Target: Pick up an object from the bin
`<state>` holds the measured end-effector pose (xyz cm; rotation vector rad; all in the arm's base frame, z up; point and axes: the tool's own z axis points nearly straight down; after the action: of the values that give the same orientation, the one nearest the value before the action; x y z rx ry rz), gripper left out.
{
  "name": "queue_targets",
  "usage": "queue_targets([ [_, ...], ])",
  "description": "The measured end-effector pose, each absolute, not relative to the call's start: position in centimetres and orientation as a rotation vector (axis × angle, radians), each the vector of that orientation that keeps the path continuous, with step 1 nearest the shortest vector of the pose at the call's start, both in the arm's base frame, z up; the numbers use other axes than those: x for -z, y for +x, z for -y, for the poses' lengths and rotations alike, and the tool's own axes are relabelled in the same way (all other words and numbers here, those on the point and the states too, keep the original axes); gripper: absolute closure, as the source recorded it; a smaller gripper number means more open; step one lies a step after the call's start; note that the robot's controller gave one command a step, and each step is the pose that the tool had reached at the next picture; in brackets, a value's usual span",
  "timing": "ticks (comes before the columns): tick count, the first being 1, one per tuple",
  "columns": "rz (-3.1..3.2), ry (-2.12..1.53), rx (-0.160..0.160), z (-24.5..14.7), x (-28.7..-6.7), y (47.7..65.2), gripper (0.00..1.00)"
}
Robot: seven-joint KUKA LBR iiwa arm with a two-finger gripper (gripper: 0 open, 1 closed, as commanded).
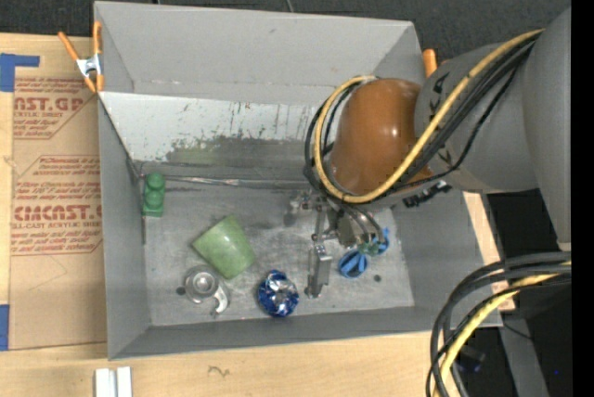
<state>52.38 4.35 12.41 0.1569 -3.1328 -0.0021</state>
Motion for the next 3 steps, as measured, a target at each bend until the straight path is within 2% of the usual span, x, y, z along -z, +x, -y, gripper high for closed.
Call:
queue_targets([
  [1,3.141,0.324,0.002,-5.2,-7.1,49.9,0.00],
  [2,3.114,0.586,-0.006,-9.9,-7.5,48.9,0.00],
  [3,3.112,0.580,0.002,-10.1,-7.5,48.7,1.00],
])
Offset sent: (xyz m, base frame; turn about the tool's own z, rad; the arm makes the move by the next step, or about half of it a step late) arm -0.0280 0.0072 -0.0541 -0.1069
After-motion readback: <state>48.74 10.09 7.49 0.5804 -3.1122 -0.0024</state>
